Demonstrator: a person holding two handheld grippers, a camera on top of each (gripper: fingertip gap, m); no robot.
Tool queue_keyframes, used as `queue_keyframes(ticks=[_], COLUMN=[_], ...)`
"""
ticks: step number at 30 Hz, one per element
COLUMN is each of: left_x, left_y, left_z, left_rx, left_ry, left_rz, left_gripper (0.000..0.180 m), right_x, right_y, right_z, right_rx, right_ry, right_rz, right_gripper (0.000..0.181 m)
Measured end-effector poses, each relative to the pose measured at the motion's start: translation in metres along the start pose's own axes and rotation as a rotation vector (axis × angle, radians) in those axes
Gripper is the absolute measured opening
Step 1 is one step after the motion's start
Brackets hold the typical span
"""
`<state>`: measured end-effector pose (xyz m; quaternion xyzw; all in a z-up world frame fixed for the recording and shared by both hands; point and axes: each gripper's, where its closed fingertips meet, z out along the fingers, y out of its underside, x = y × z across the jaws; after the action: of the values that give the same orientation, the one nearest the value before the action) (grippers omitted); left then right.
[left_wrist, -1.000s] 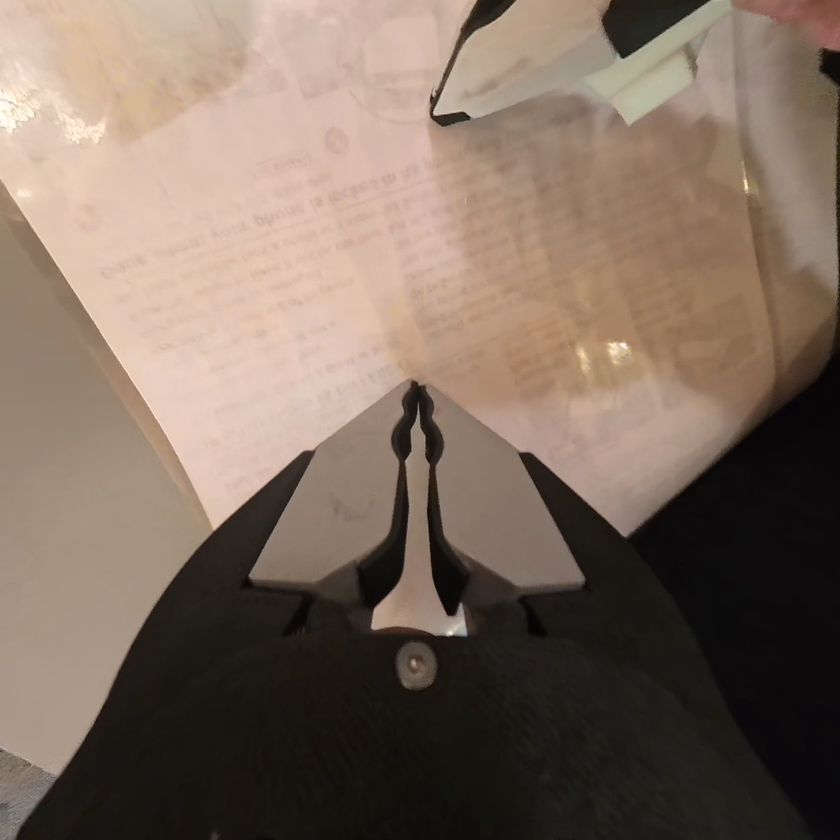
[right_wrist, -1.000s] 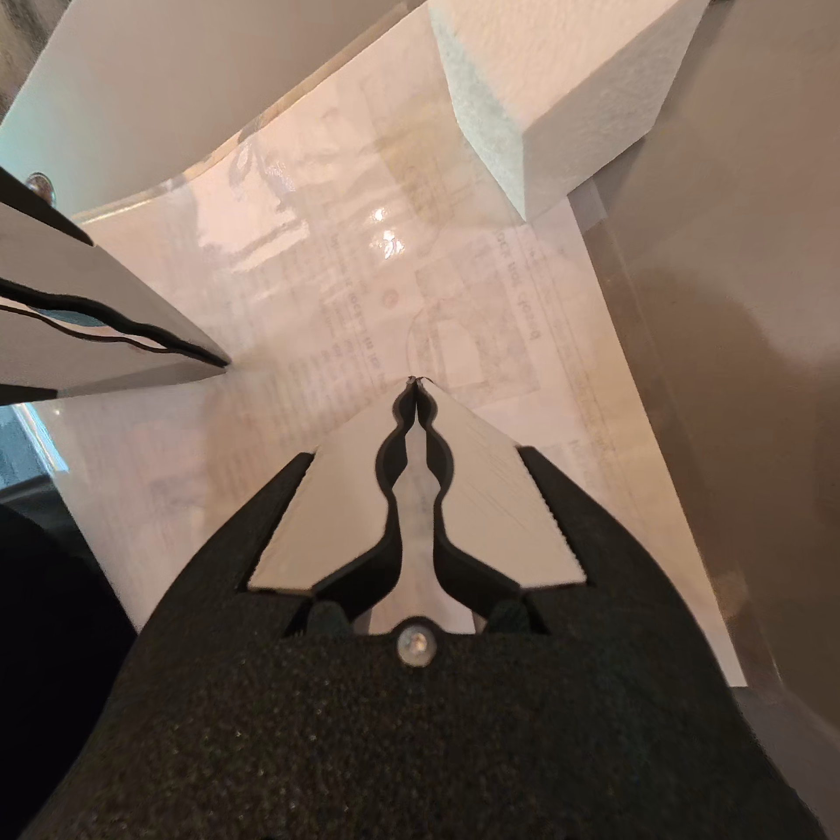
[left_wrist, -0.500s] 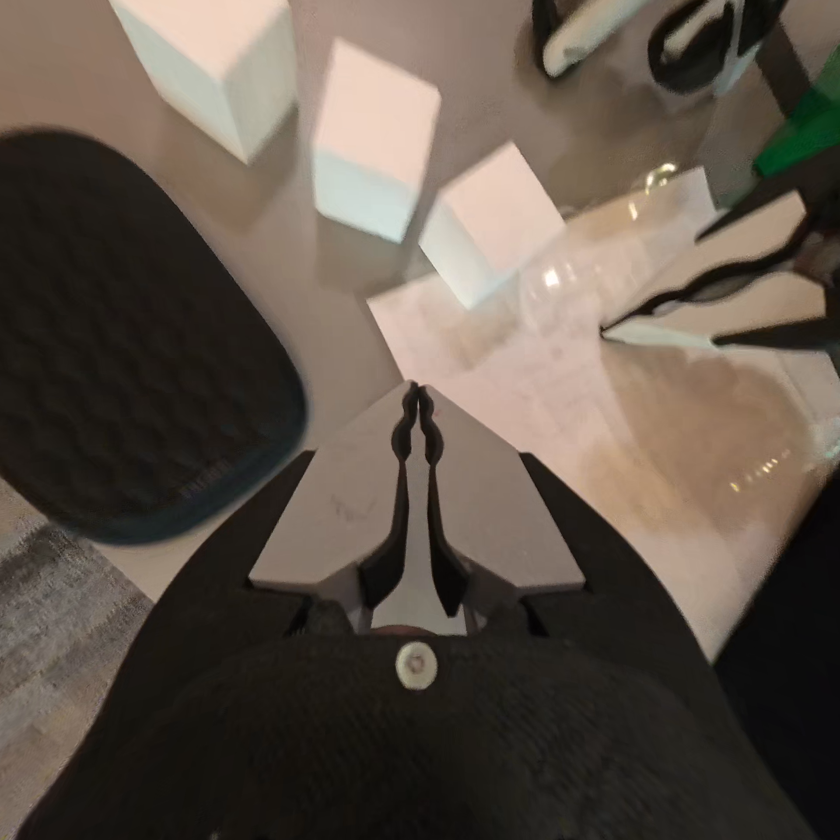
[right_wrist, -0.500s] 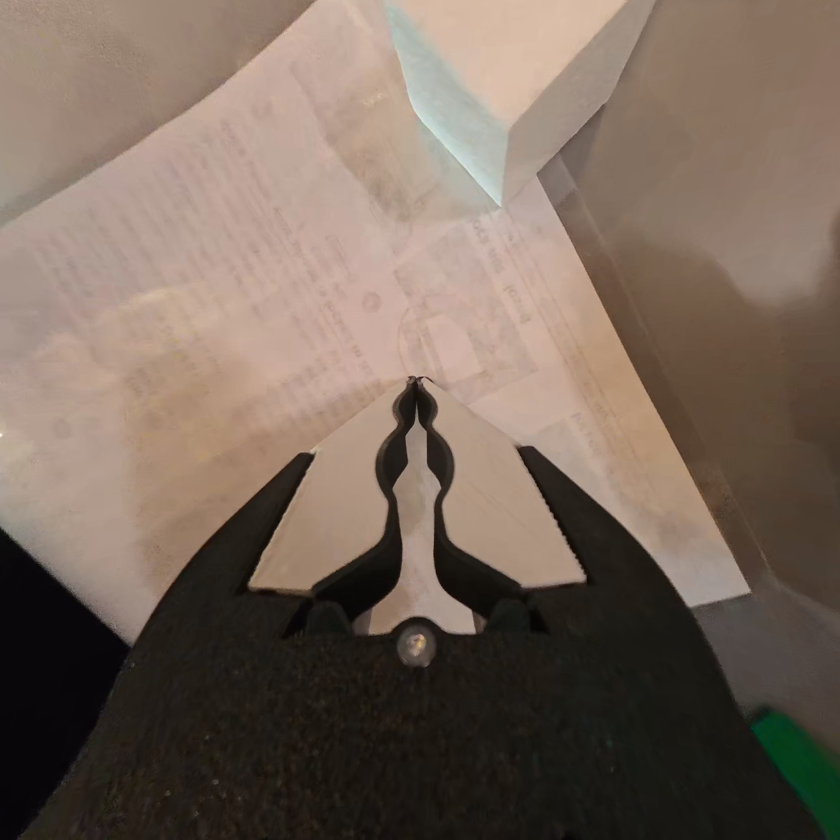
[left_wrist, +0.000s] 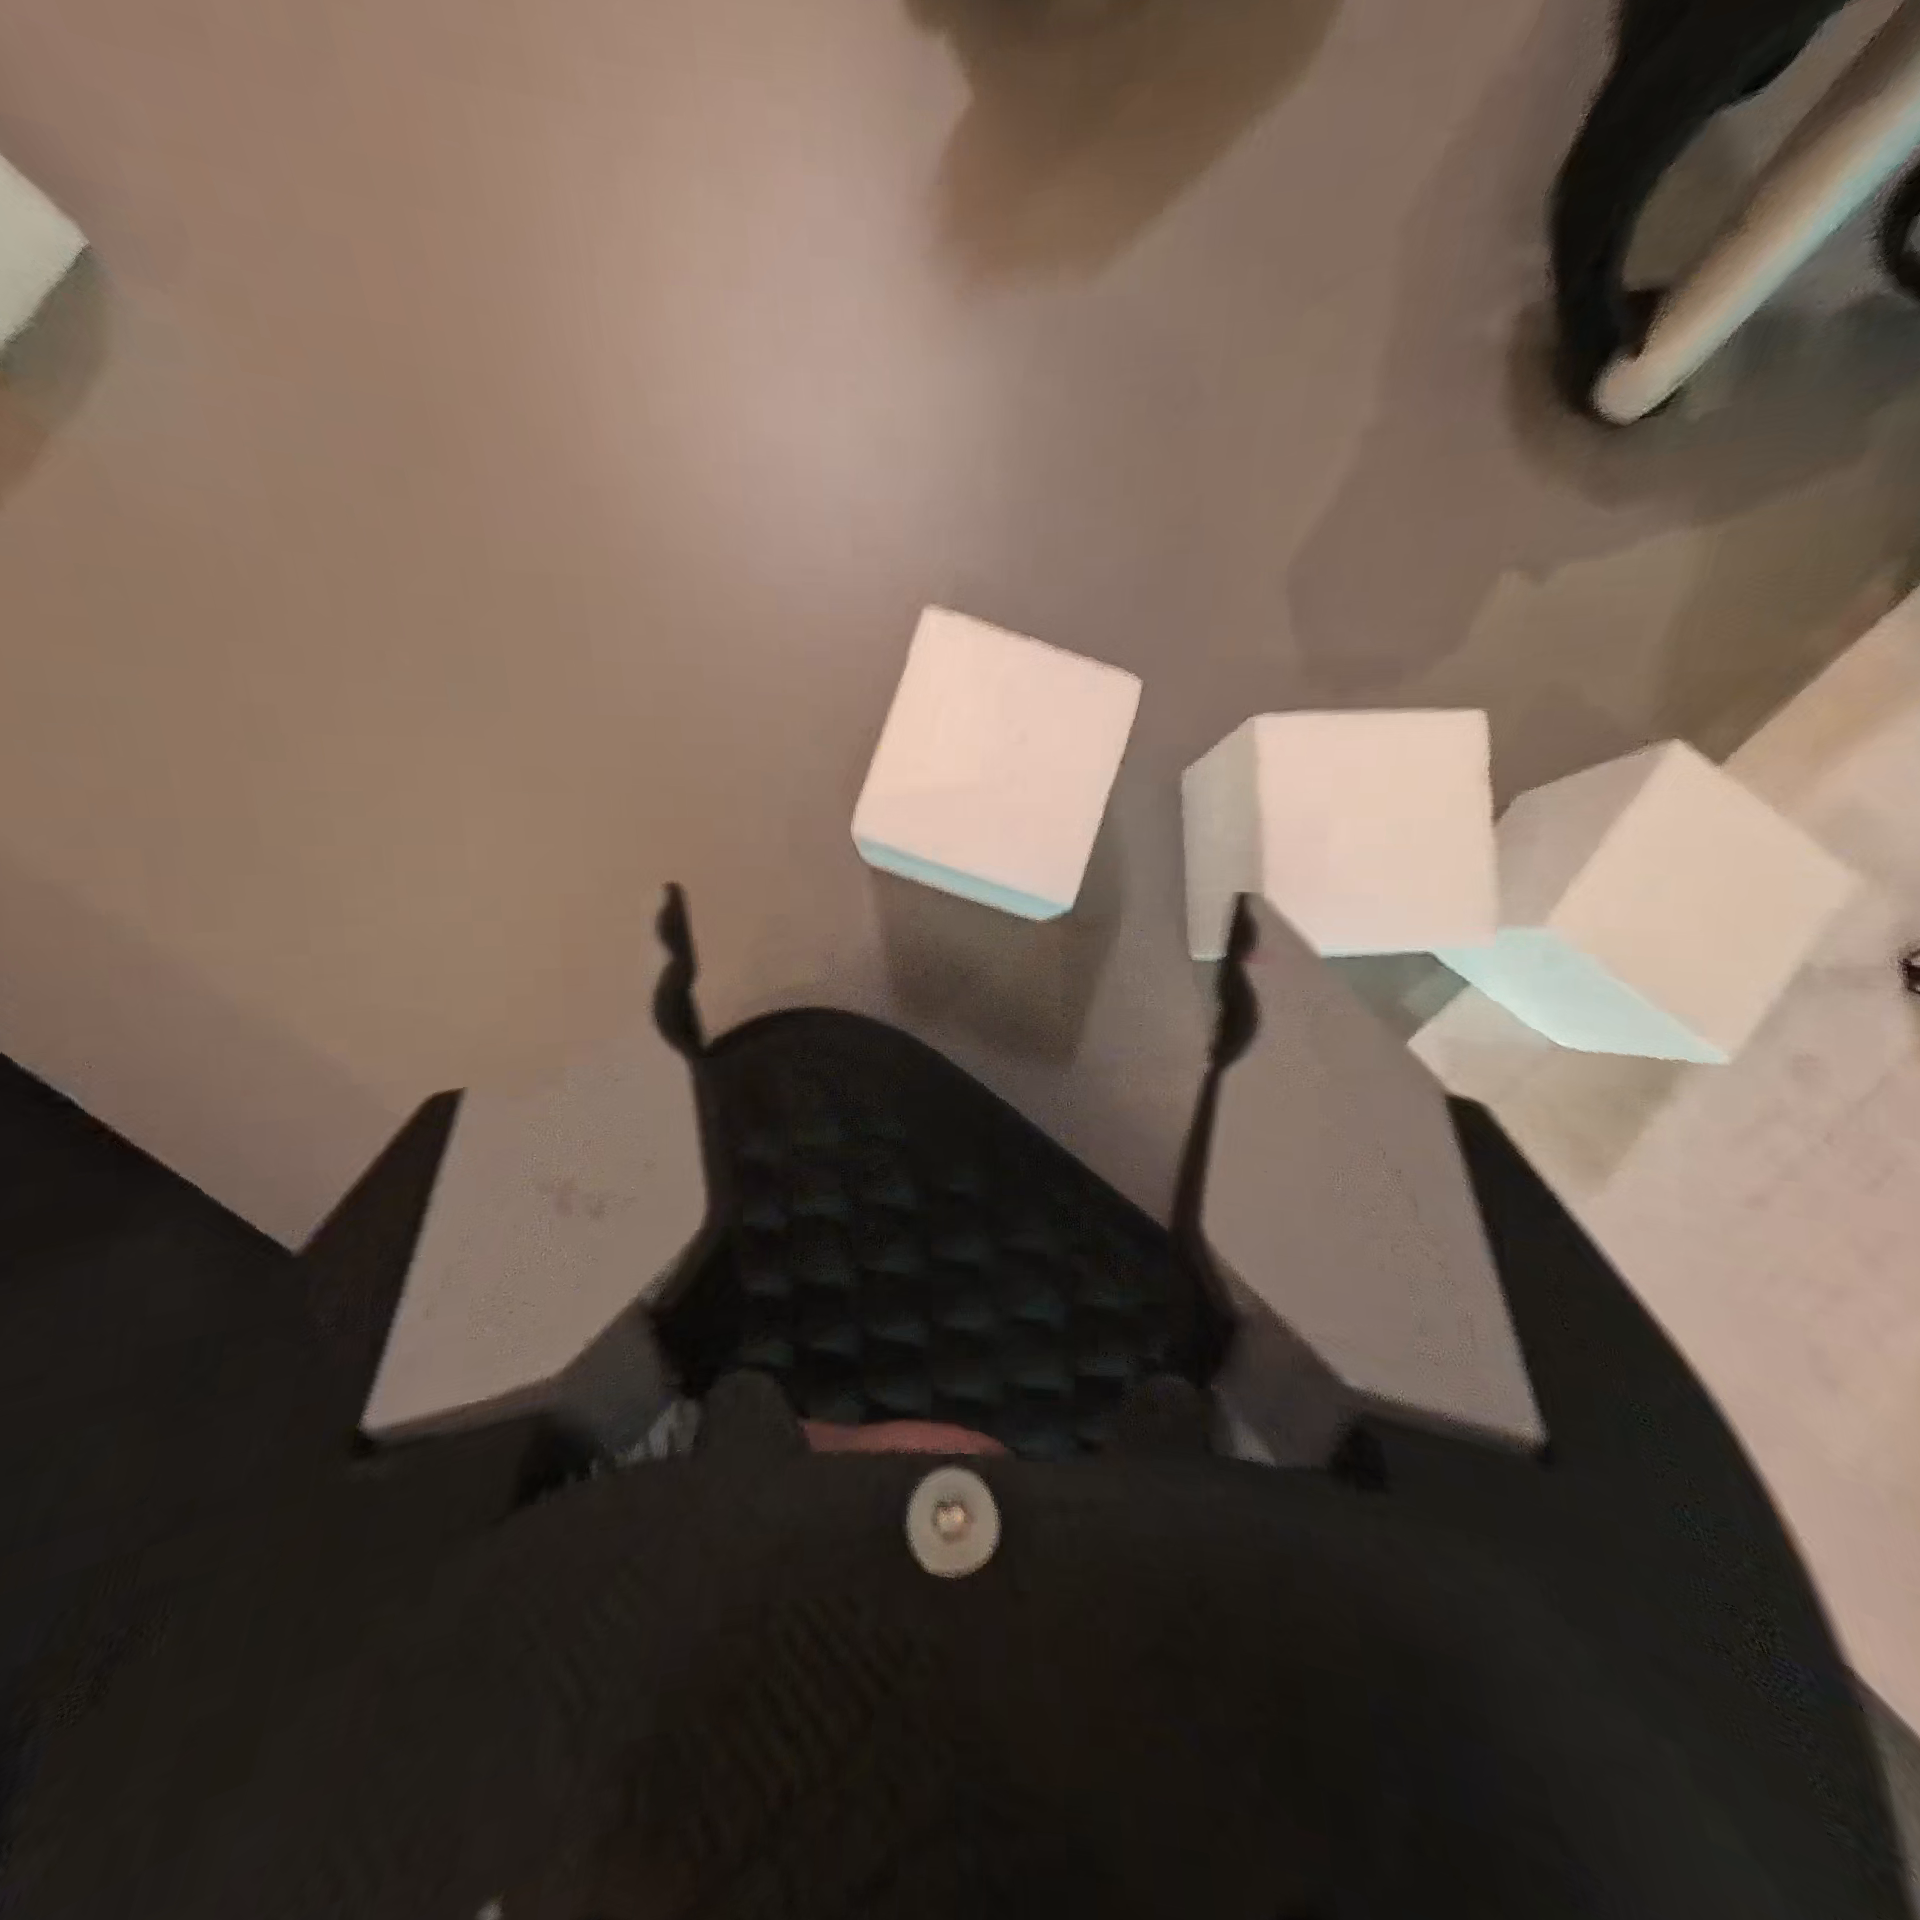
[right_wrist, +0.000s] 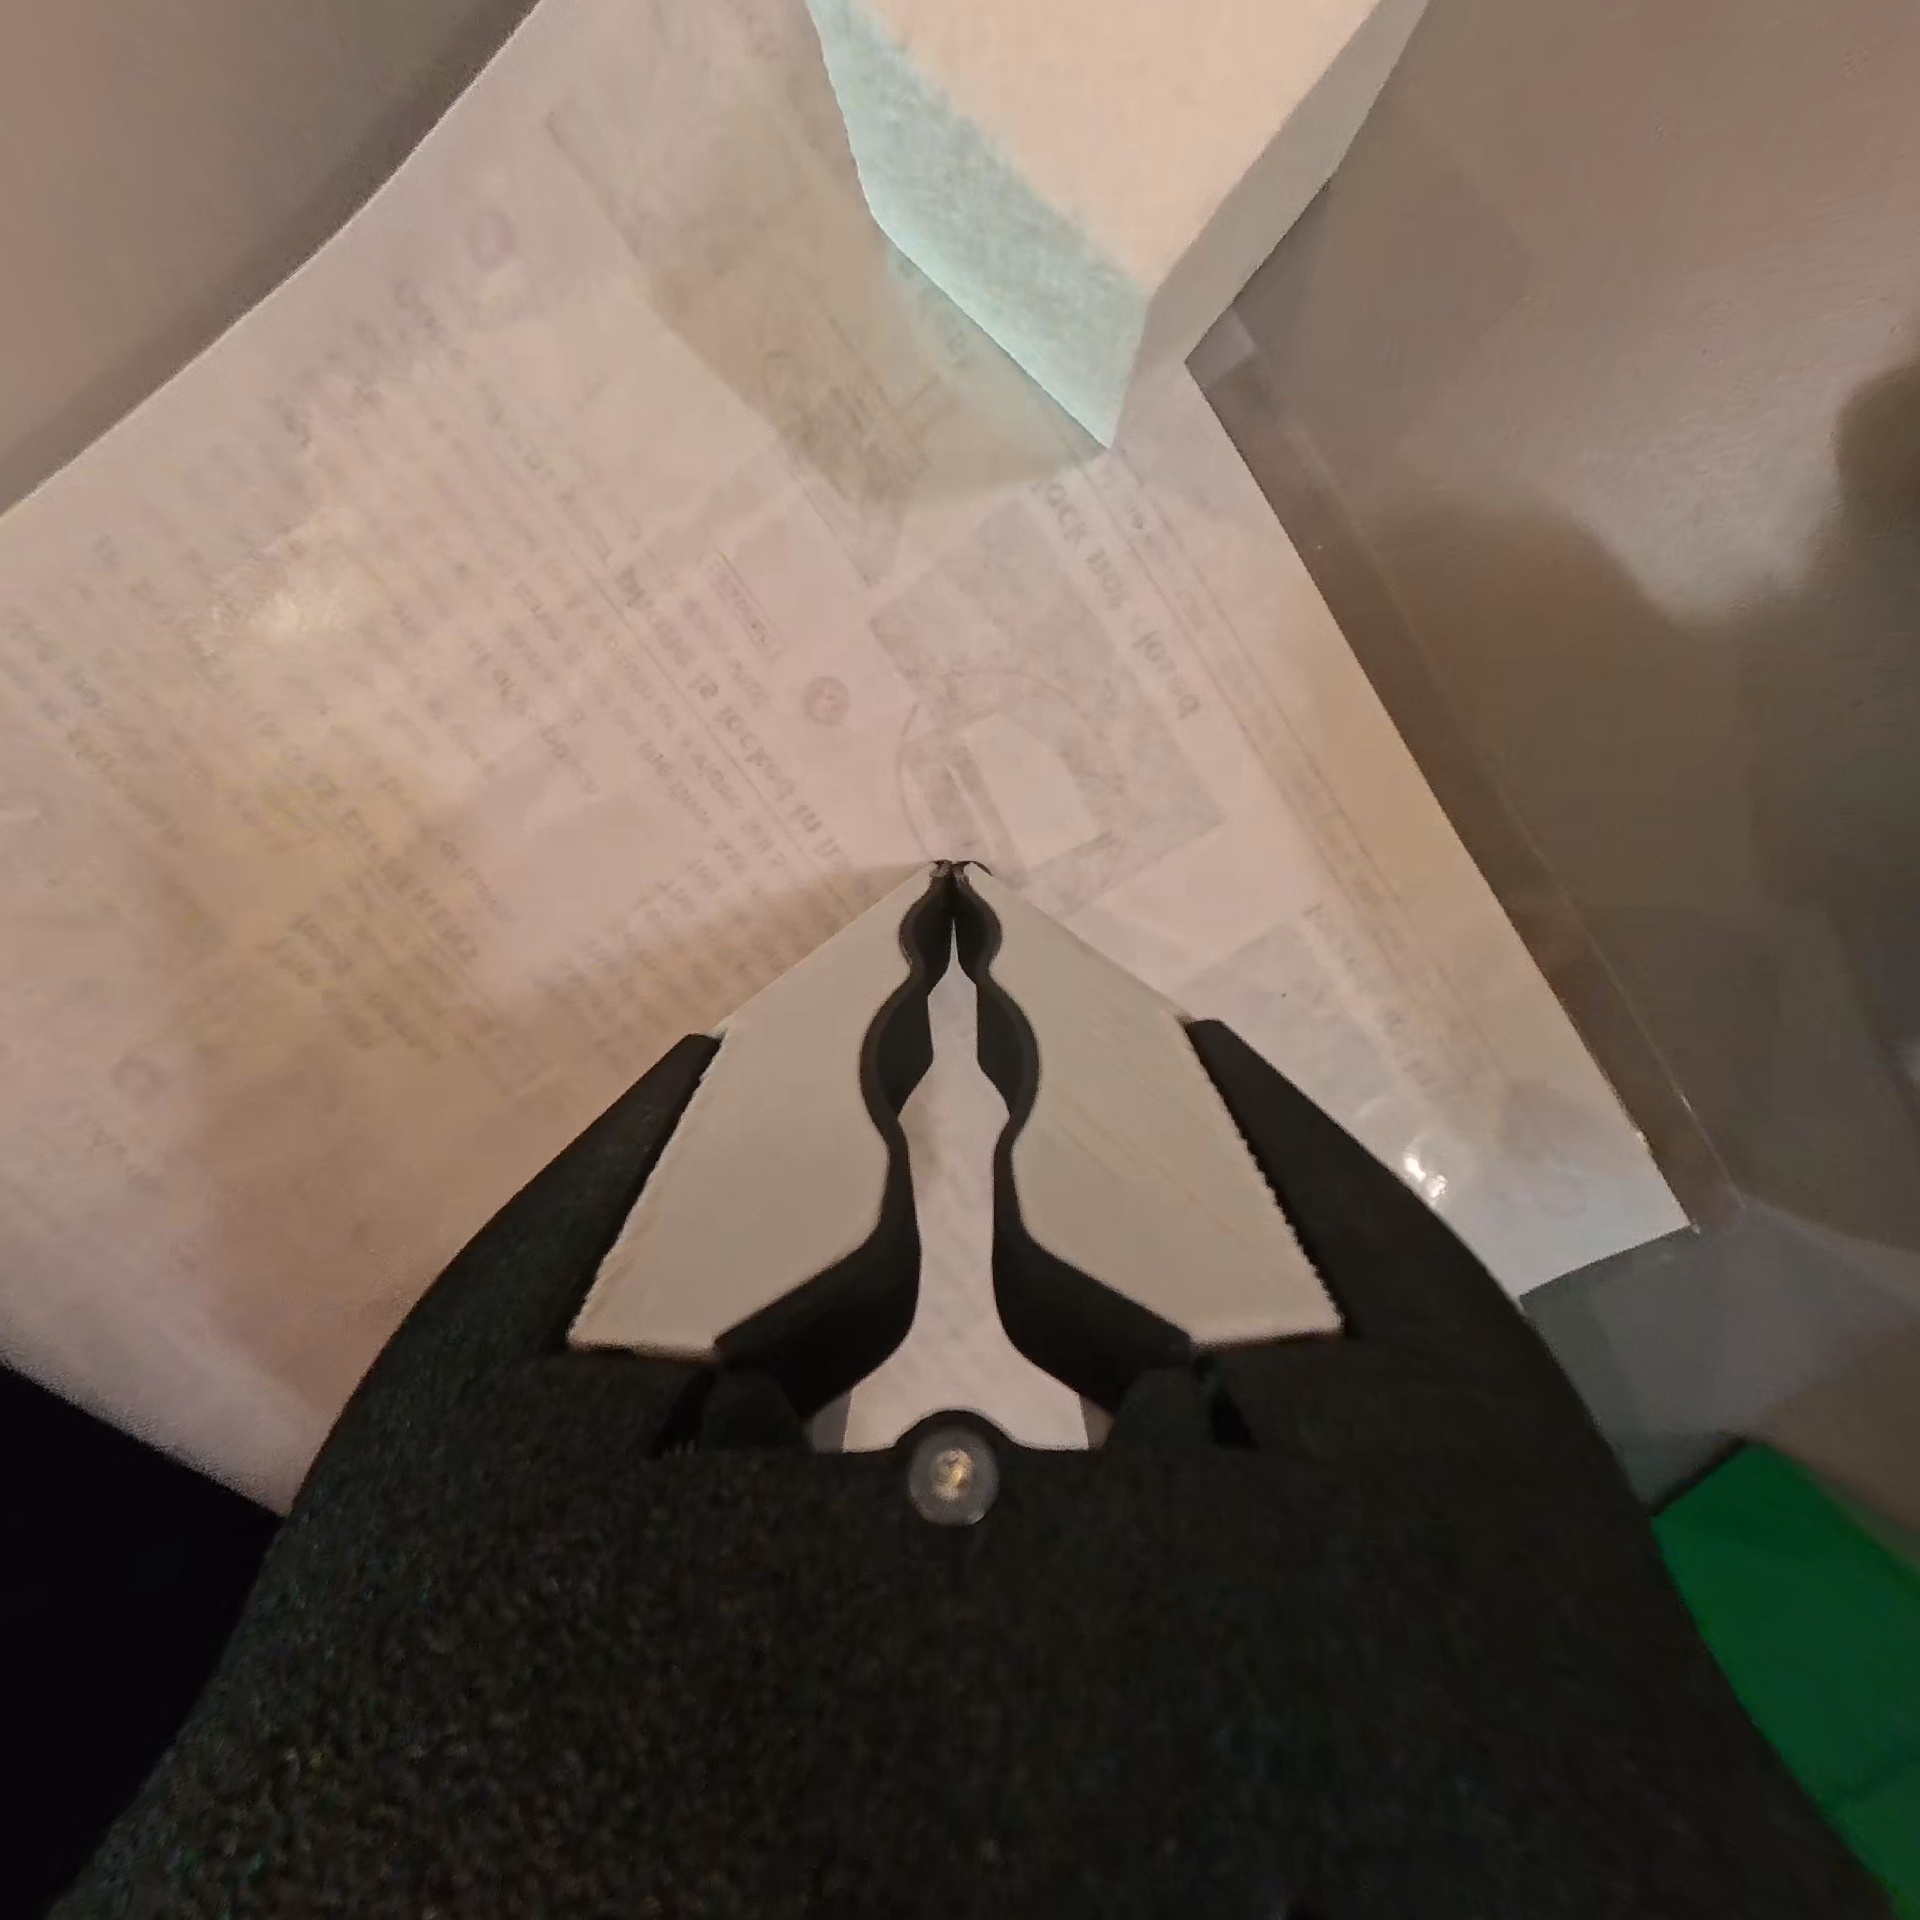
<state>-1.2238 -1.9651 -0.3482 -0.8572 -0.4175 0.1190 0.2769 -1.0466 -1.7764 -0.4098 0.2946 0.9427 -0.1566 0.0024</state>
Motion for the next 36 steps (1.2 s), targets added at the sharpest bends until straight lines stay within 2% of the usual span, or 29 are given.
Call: queue_keyframes(ticks=[1,4,10,11,12,19,23,27,31,34,36], left_x=[-0.003,-0.004,0.0,0.002,0.004,0.007,0.081,0.181,0.226,0.224,0.226], left_y=[-0.007,-0.015,-0.002,0.001,0.005,0.007,0.0,0.036,0.091,0.109,0.105], left_z=[-0.004,-0.006,0.032,0.038,0.042,0.011,-0.057,-0.079,-0.038,-0.011,-0.006], left_rx=[0.04,0.083,-0.109,-0.135,-0.163,-0.142,-0.028,-0.088,-0.223,-0.249,-0.21], left_ry=[-0.005,0.013,0.065,0.085,0.096,0.019,0.219,0.425,0.423,0.304,0.276], left_rz=[0.018,0.069,0.153,0.154,0.155,0.135,0.222,0.326,0.374,0.395,0.373], left_gripper=[0.086,0.083,0.076,0.07,0.056,0.056,0.056,0.056,0.056,0.057,0.057], right_x=[0.0,0.0,0.0,0.0,0.0,0.0,0.0,0.0,0.0,0.0,0.0], right_y=[0.0,0.0,0.0,0.0,-0.001,-0.001,-0.001,-0.001,-0.001,-0.001,-0.001], right_z=[0.0,0.0,0.0,0.0,0.0,0.0,0.0,0.0,-0.001,-0.001,-0.001], right_rx=[0.0,0.002,0.021,0.023,0.026,0.067,0.099,0.11,0.122,0.123,0.123], right_ry=[-0.005,-0.015,-0.03,-0.033,-0.037,-0.064,-0.081,-0.1,-0.114,-0.117,-0.118], right_rz=[0.005,0.01,0.008,0.011,0.014,0.033,0.037,0.032,0.021,0.005,-0.004], right_gripper=[0.0,0.0,0.0,0.0,0.0,0.0,0.0,0.0,0.0,0.0,0.0])
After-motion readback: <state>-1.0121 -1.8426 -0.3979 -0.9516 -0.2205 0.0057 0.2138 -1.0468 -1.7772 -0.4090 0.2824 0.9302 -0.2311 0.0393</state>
